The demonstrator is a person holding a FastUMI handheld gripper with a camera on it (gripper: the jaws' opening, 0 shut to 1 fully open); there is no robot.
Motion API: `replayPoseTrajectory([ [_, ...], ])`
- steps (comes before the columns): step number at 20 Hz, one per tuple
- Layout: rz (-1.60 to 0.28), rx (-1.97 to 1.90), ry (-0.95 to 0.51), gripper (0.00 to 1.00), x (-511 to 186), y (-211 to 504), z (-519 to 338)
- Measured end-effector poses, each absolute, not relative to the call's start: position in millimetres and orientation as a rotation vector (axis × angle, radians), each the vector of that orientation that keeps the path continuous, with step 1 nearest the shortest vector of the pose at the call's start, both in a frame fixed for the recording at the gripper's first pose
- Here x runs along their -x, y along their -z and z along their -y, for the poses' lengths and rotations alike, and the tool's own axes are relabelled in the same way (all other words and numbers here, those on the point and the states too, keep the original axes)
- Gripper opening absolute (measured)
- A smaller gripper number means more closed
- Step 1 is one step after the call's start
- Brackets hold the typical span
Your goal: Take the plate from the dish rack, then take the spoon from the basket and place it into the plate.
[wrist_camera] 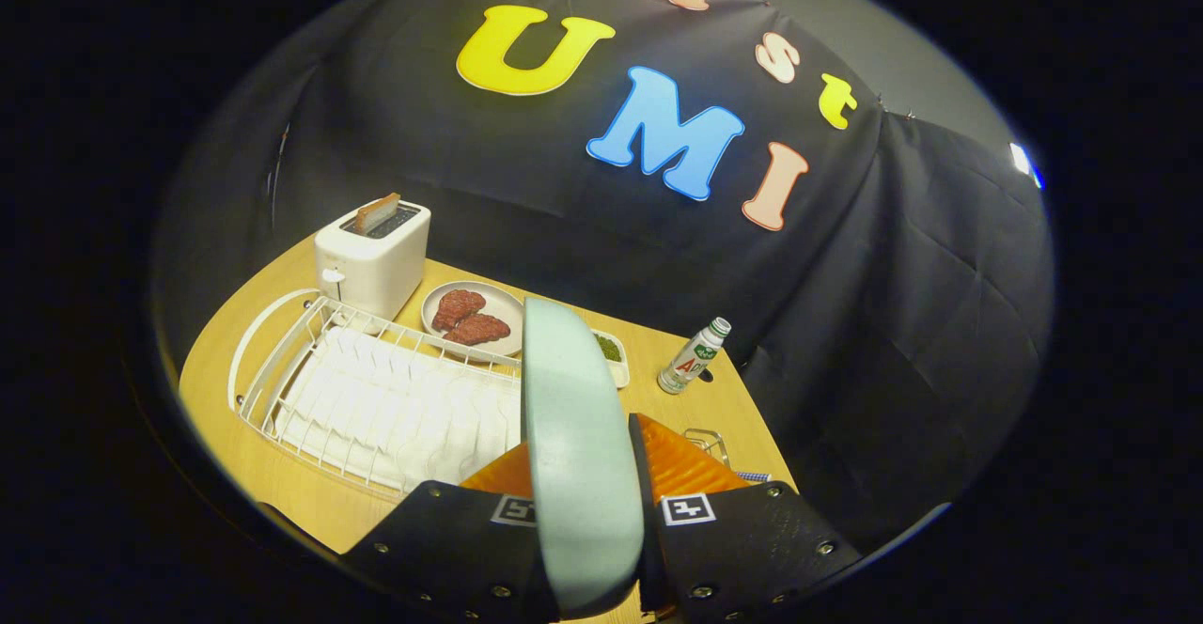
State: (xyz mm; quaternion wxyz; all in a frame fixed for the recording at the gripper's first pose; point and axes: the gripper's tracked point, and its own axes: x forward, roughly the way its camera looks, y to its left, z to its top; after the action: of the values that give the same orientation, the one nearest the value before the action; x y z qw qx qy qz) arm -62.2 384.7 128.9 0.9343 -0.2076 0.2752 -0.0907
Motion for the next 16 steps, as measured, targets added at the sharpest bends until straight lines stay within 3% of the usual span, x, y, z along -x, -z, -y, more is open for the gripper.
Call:
replayPoseTrajectory([
  [7,-0.66,0.352,0.113,0.31,146,-83,-362],
  [16,-0.78,0.078,0.032,0.31,182,-14,-350],
])
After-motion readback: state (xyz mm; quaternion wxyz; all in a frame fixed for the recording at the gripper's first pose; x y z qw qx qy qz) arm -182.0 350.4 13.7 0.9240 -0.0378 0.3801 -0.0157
